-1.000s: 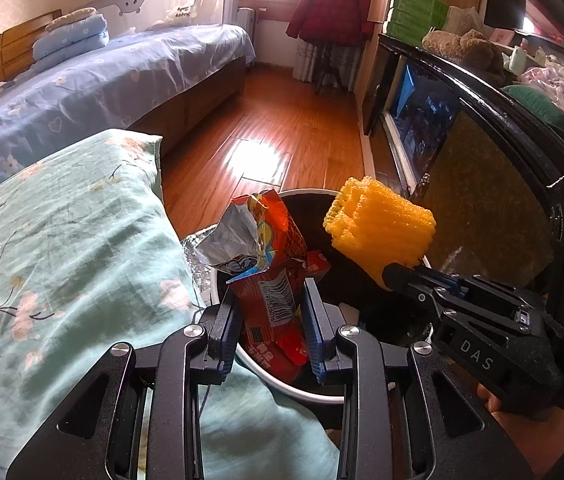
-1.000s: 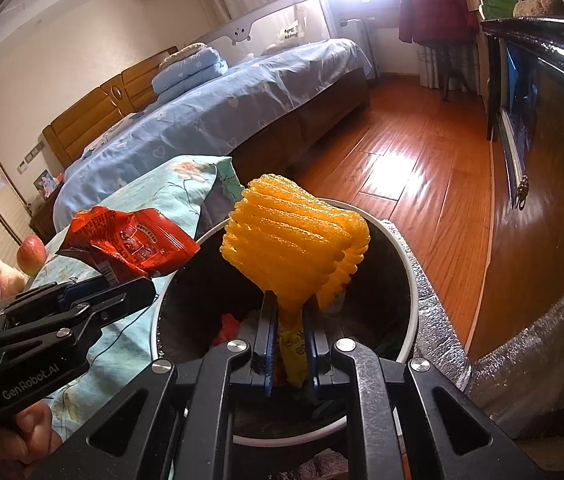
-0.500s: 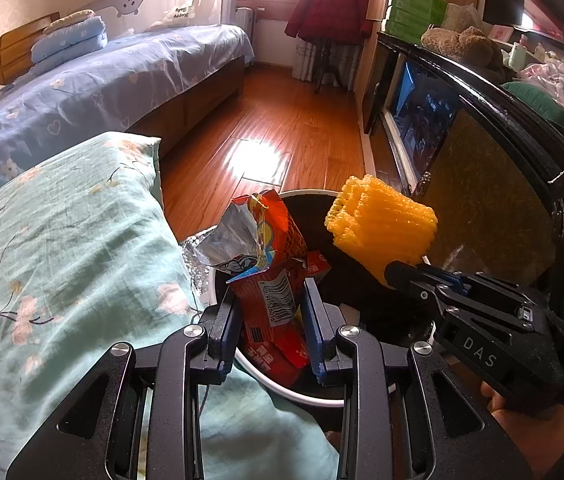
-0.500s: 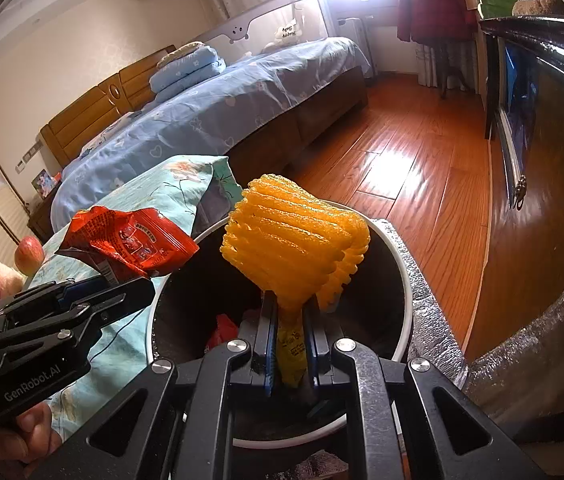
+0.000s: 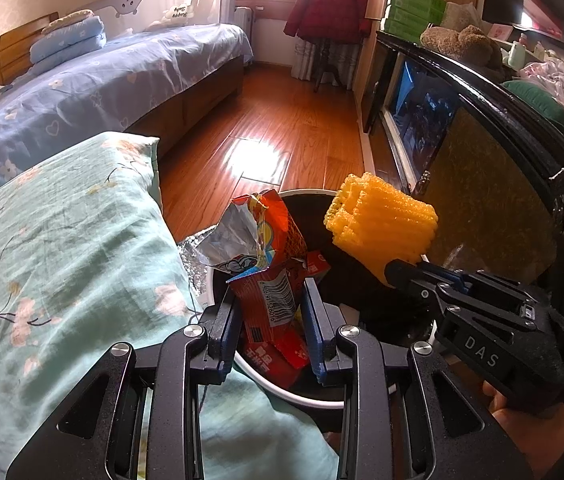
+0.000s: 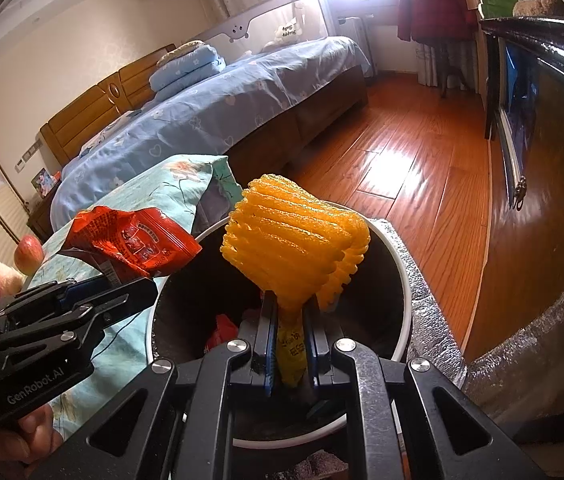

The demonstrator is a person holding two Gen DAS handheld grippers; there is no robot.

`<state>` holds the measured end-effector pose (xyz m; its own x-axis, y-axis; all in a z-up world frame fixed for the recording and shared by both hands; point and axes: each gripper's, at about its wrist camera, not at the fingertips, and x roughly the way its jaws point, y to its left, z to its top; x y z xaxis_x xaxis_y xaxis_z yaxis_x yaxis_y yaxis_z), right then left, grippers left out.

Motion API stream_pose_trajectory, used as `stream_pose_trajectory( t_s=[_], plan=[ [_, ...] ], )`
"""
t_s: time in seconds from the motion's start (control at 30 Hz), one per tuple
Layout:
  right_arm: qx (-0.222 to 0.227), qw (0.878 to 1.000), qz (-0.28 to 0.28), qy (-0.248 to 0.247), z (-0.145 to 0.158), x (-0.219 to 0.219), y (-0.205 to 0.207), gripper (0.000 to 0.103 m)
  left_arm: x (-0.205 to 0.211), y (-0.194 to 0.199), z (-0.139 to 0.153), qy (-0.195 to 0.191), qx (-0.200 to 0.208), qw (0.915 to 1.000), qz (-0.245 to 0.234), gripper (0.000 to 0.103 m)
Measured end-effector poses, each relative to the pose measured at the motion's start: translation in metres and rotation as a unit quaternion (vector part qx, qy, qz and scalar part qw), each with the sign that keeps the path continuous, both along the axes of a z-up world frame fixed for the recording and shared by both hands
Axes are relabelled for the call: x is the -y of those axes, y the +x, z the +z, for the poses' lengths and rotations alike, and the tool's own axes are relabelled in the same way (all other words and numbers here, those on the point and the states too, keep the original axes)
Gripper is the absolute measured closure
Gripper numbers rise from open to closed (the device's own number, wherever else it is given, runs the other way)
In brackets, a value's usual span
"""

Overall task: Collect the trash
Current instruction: 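Lower both held items into the bin opening, then open both tools to drop the red wrapper and corn toy into the bin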

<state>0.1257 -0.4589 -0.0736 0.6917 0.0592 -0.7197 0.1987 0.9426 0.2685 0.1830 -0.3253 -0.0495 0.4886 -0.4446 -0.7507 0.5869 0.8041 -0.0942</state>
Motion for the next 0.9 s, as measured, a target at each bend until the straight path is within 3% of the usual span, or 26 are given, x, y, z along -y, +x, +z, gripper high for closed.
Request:
stream_pose_trajectory(
  t_s=[0.27,0.33,0.4,0.47,0.5,0.57,0.9],
  plan=[
    [-0.004,1.000,-0.001,0.000,0.000,0.000,0.001,0.091,0.000,0.001,-0.001,-0.003,-0.004,1.0000,-0.006,0.074],
    [-0.007,1.000,-0.001,0.000,0.000,0.000,0.002,0.086,-0.001,0.000,0.000,-0.005,-0.004,0.9999,-0.008,0.070],
    [-0.008,1.000,-0.005,0.004,0.000,0.001,0.001,0.085,-0.005,-0.002,0.002,-0.005,-0.004,0.9999,-0.009,0.059],
    [-0.008,1.000,-0.010,0.008,0.002,0.002,0.000,0.079,-0.012,-0.005,0.004,-0.006,-0.001,1.0000,-0.004,0.045],
    [-0.006,1.000,-0.013,0.010,0.002,0.003,-0.001,0.075,-0.018,-0.008,0.006,-0.009,0.002,1.0000,0.000,0.044],
    [0.000,1.000,-0.016,0.016,0.005,0.002,-0.004,0.052,-0.026,-0.011,0.007,-0.011,0.002,0.9999,0.003,0.044],
    [0.041,0.999,-0.005,0.021,0.031,-0.034,-0.031,0.033,-0.111,-0.053,0.032,-0.069,0.028,0.9945,0.074,0.041]
  ],
)
